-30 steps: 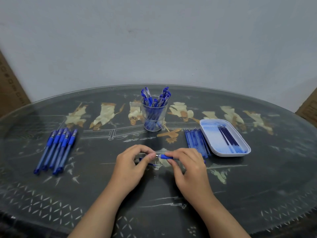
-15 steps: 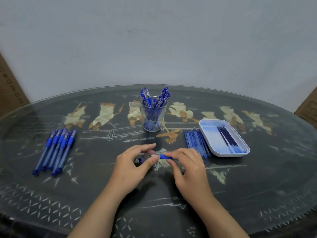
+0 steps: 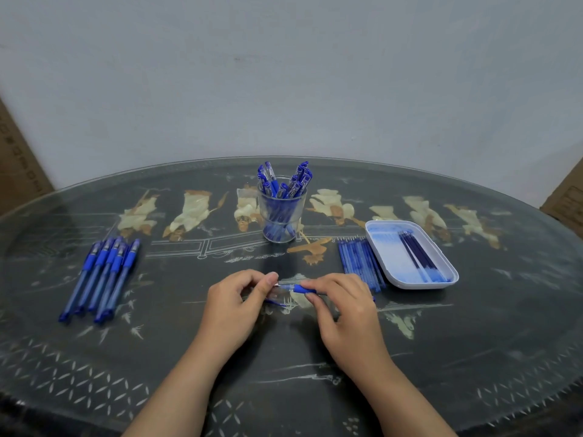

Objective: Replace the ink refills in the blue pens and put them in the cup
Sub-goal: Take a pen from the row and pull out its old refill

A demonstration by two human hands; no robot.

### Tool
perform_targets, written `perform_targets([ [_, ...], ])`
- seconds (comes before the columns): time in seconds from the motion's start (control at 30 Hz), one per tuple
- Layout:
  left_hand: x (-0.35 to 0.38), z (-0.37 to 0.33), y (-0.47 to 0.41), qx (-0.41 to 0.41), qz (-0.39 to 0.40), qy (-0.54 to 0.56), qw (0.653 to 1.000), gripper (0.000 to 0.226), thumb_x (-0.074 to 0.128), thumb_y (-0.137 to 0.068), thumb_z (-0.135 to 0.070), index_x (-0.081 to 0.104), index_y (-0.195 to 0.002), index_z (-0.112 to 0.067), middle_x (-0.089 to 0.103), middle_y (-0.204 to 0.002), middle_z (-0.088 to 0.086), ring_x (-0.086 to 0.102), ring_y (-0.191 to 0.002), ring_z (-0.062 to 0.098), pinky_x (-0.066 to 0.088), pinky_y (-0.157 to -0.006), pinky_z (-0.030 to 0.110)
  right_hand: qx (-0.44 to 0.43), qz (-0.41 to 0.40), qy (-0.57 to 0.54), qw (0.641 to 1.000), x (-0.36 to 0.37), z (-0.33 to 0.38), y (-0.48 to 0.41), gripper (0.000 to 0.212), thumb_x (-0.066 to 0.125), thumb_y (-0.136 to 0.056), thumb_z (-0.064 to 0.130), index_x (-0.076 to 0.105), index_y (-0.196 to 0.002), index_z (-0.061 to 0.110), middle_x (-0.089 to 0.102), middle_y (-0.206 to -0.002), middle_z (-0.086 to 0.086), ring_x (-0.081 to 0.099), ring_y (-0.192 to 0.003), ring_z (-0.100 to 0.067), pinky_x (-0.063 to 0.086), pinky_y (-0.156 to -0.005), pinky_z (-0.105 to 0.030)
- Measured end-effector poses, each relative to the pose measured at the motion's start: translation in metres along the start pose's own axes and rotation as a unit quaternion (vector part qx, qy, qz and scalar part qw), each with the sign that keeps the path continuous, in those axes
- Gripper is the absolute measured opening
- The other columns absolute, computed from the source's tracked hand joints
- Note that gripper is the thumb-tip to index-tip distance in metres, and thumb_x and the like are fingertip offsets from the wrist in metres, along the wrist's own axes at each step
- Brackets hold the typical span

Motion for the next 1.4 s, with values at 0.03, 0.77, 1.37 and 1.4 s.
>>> perform_targets([
  [0.03, -0.002, 0.000, 0.000, -0.009, -0.008, 0.009, 1.000, 0.020, 0.066, -0.089, -0.026, 0.071, -0.071, -0.022, 0.069, -0.071, -0.014, 0.061, -0.070, -0.002, 0.041, -0.066, 0.008, 0.004, 0.000, -0.001, 1.000, 0.000, -0.001, 0.000, 0.017, 0.060, -0.091, 0.023, 0.072, -0.103, 0.027, 0.063, -0.097, 0.017, 0.057, -0.092, -0.008, 0.045, -0.081, -0.031],
  [0.77, -0.012, -0.010, 0.001, 0.041, 0.125, -0.267, 0.955, 0.030, 0.071, -0.078, -0.020, 0.061, -0.099, -0.039, 0.061, -0.079, -0.021, 0.057, -0.089, -0.001, 0.047, -0.088, 0.032, 0.045, -0.012, 0.024, 0.999, -0.001, -0.006, 0.000, 0.024, 0.053, -0.089, 0.028, 0.072, -0.104, 0.027, 0.062, -0.094, 0.016, 0.056, -0.089, -0.008, 0.042, -0.080, -0.029],
  [1.37, -0.004, -0.014, -0.001, 0.073, 0.129, -0.263, 0.953, 0.034, 0.072, -0.075, -0.017, 0.061, -0.097, -0.041, 0.061, -0.086, -0.026, 0.055, -0.091, -0.002, 0.046, -0.091, 0.035, 0.055, -0.007, 0.036, 0.998, -0.004, -0.001, -0.001, 0.024, 0.053, -0.090, 0.028, 0.070, -0.107, 0.028, 0.062, -0.096, 0.016, 0.057, -0.090, -0.009, 0.043, -0.081, -0.029],
  [1.4, -0.005, -0.013, -0.001, 0.081, 0.122, -0.257, 0.955, 0.034, 0.073, -0.074, -0.017, 0.061, -0.096, -0.040, 0.062, -0.086, -0.025, 0.056, -0.090, -0.002, 0.048, -0.090, 0.036, 0.061, -0.008, 0.035, 0.997, -0.005, -0.002, -0.001, 0.026, 0.053, -0.091, 0.028, 0.070, -0.111, 0.027, 0.063, -0.096, 0.015, 0.058, -0.091, -0.009, 0.043, -0.083, -0.030],
])
Point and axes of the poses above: each hand's wrist, its own y-axis away from the middle knuckle, its own x-axis out of the palm, z = x × y, the point moved 7 cm from there along -y, towards the middle knuckle
